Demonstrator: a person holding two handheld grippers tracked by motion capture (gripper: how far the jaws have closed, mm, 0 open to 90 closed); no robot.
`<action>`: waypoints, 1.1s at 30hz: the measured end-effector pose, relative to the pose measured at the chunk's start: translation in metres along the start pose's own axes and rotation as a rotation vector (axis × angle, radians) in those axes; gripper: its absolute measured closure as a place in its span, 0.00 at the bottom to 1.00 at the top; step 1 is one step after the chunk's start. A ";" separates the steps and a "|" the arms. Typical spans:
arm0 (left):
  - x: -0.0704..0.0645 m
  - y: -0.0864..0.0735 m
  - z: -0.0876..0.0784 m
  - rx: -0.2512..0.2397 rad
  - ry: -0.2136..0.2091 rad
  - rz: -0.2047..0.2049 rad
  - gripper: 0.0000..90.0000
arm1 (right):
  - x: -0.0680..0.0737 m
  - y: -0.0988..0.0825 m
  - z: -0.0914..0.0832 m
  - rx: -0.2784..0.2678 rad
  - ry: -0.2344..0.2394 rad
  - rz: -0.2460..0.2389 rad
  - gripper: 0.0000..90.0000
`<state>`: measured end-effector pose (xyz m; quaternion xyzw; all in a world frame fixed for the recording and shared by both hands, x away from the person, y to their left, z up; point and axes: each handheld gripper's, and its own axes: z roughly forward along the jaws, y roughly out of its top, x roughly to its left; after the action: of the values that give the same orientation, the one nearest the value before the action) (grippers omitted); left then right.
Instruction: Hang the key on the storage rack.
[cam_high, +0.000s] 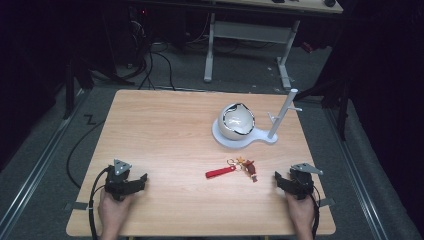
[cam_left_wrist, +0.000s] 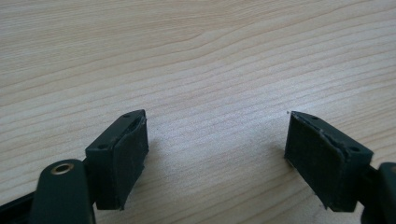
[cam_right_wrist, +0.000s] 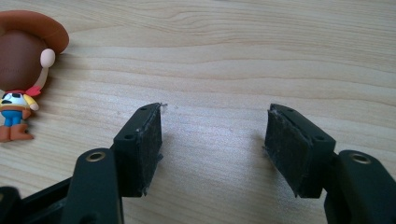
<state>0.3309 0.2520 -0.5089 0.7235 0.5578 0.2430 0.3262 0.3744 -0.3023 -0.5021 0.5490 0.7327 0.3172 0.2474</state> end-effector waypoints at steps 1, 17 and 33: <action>0.000 0.000 0.000 0.000 0.000 0.000 0.24 | 0.000 0.000 0.000 0.000 0.001 -0.001 0.41; 0.000 0.000 0.000 0.001 -0.001 -0.001 0.24 | 0.000 0.000 0.000 -0.001 -0.002 -0.001 0.41; 0.000 0.000 0.000 0.001 0.000 0.000 0.24 | 0.000 0.001 0.000 -0.004 -0.012 0.011 0.46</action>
<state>0.3309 0.2520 -0.5088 0.7236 0.5580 0.2427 0.3259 0.3752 -0.3024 -0.5018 0.5545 0.7274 0.3169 0.2509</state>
